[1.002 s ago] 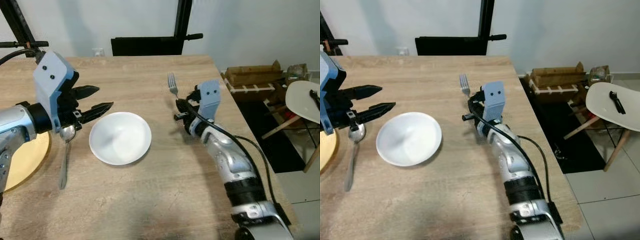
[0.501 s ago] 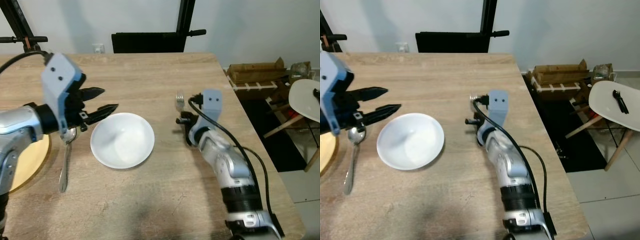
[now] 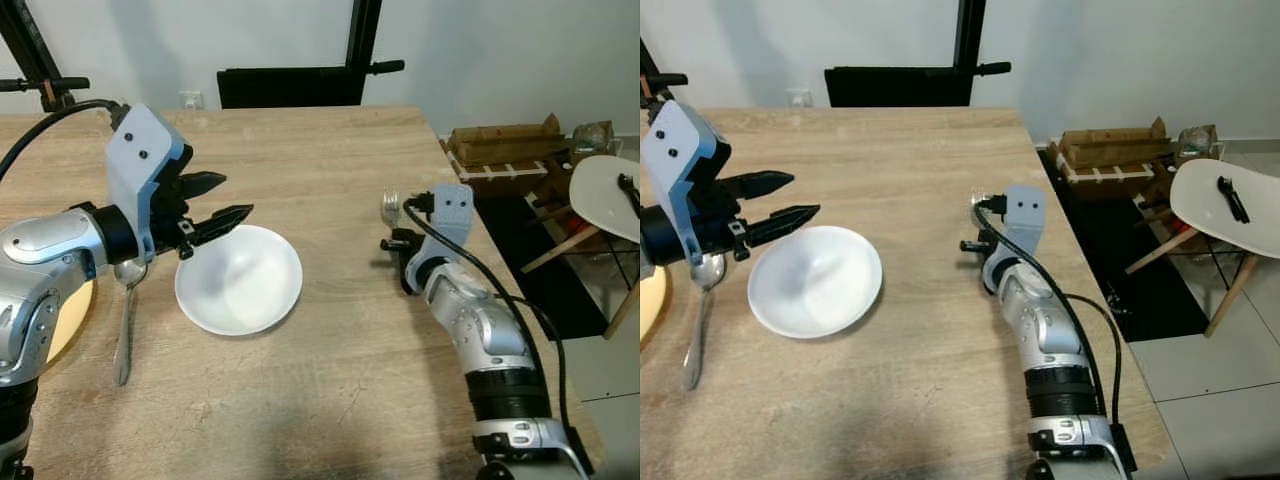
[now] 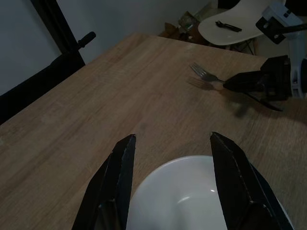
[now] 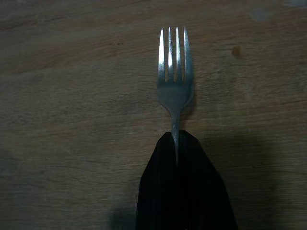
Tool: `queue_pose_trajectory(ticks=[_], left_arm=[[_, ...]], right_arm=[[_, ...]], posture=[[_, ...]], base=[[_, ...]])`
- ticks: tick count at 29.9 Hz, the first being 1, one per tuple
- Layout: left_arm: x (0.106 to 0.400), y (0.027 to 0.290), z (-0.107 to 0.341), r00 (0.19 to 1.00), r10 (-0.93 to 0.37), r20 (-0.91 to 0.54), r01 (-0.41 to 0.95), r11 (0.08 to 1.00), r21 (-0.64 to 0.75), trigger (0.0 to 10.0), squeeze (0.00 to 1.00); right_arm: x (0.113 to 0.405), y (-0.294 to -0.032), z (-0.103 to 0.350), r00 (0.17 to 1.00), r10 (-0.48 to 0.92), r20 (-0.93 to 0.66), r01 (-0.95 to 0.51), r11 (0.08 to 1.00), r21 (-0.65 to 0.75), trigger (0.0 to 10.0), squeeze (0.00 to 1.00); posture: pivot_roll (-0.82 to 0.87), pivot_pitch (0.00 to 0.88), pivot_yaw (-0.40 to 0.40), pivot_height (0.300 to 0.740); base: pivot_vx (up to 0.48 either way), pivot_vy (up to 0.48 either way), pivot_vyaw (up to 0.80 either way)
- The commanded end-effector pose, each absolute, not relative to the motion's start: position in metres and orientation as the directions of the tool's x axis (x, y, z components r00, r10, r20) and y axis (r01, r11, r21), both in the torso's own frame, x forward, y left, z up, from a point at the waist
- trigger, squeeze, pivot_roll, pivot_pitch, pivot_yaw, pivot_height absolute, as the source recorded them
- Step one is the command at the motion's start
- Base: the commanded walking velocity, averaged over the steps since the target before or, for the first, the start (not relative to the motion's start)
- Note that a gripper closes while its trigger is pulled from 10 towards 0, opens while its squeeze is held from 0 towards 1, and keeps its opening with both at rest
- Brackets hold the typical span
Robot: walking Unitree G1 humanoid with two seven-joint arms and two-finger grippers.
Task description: Setting the table
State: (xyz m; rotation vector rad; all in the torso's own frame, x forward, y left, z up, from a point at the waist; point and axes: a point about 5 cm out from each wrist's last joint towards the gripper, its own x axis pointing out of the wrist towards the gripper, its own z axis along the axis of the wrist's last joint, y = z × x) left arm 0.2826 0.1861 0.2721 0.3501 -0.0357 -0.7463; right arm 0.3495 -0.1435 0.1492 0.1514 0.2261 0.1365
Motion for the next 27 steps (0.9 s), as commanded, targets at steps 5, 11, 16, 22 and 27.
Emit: queue_pose_trajectory(ticks=[5, 11, 16, 22, 27], left_arm=[[0.282, 0.182, 0.266, 0.726, -0.679, -0.108, 0.674, 0.67, 0.312, 10.0, 0.0], [0.28, 0.181, 0.264, 0.713, -0.692, -0.115, 0.688, 0.658, 0.306, 10.0, 0.0], [0.28, 0.18, 0.263, 0.71, -0.695, -0.115, 0.691, 0.657, 0.302, 10.0, 0.0], [0.284, 0.178, 0.262, 0.727, -0.68, -0.091, 0.673, 0.68, 0.291, 10.0, 0.0], [0.297, 0.174, 0.26, 0.823, -0.567, -0.007, 0.552, 0.797, 0.245, 10.0, 0.0]], right_arm=[[0.352, -0.14, 0.146, 0.954, 0.203, -0.219, -0.18, 0.976, 0.121, 10.0, 0.0], [0.353, -0.142, 0.145, 0.959, 0.189, -0.21, -0.167, 0.979, 0.118, 10.0, 1.0], [0.354, -0.147, 0.152, 0.971, 0.161, -0.178, -0.142, 0.983, 0.117, 10.0, 0.0], [0.346, -0.159, 0.168, 0.991, 0.093, -0.092, -0.079, 0.987, 0.14, 10.0, 0.0], [0.329, -0.168, 0.186, 0.996, 0.014, 0.091, -0.025, 0.993, 0.117, 10.0, 0.0]], posture=[[-0.01, 0.057, 0.027, 0.74], [-0.01, 0.059, 0.029, 0.74], [-0.01, 0.062, 0.033, 0.74], [-0.02, 0.062, 0.03, 0.74], [-0.03, 0.064, 0.047, 0.74]], base=[[0.0, 0.0, 0.0], [0.0, 0.0, 0.0], [0.0, 0.0, 0.0], [0.0, 0.0, 0.0], [0.0, 0.0, 0.0]])
